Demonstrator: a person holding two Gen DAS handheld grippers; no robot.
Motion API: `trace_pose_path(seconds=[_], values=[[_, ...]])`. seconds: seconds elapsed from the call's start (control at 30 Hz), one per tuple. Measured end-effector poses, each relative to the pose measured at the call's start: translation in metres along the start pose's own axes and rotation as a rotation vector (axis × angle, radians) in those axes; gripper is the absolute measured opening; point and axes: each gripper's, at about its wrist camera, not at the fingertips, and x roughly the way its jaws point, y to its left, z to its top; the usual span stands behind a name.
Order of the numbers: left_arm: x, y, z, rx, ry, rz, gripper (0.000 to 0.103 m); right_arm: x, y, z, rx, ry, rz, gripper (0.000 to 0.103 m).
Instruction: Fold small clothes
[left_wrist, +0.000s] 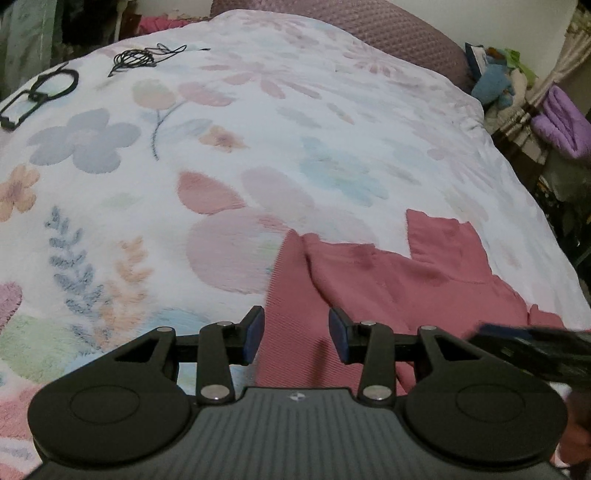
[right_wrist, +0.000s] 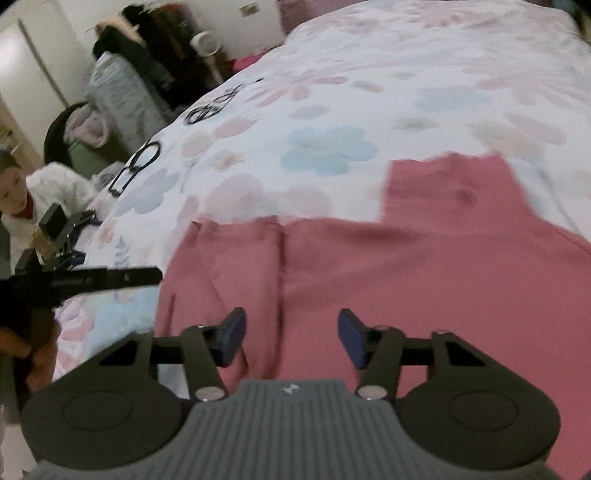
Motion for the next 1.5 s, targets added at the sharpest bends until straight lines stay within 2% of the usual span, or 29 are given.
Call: trace_pose_path(seconds=[0.13,0.2,0.27,0.33,0.43,0.67,0.8,0.9,1.03,1.3,1.4,1.5], values=[[0.002,0.018,-0.001,-0.033,0.000,0.001,0.046,0.054,0.015,0.024,-0.026,0.040,0.020,0.048],[0.005,0.025,0.000,-0.056,0.006,0.003,0.046,0.078,0.015,0.030,-0.007,0.077,0.022,0.038],[0.004,0.030,0.000,-0.065,0.001,0.004,0.046,0.099,0.013,0.032,0.001,0.117,0.021,0.005],[0.002,0.034,0.000,-0.071,-0.007,0.006,0.046,0.100,0.015,0.032,0.003,0.113,0.039,0.005],[-0.002,0.038,0.001,-0.078,-0.014,0.018,0.046,0.069,0.025,0.038,-0.052,0.043,0.057,0.004],[-0.013,0.025,0.000,-0.079,-0.034,0.013,0.046,-0.051,0.031,0.106,-0.067,-0.150,0.040,0.004],[-0.014,0.009,0.002,-0.060,-0.032,-0.011,0.046,-0.123,0.028,0.140,-0.090,-0.264,-0.045,0.004],[-0.010,-0.005,0.002,-0.043,-0.019,-0.043,0.046,-0.162,0.008,0.148,-0.070,-0.305,-0.121,0.004],[0.007,-0.025,-0.005,0.009,0.026,-0.053,0.047,-0.185,-0.046,0.121,0.035,-0.288,-0.232,0.005],[0.043,-0.050,-0.014,0.036,0.109,-0.056,0.047,-0.134,-0.190,-0.026,0.380,-0.120,-0.427,0.006],[0.053,-0.056,-0.011,0.050,0.122,-0.042,0.047,-0.136,-0.220,-0.064,0.469,-0.106,-0.451,0.011],[0.067,-0.059,-0.006,0.051,0.135,-0.026,0.047,-0.150,-0.236,-0.089,0.530,-0.118,-0.449,0.026]])
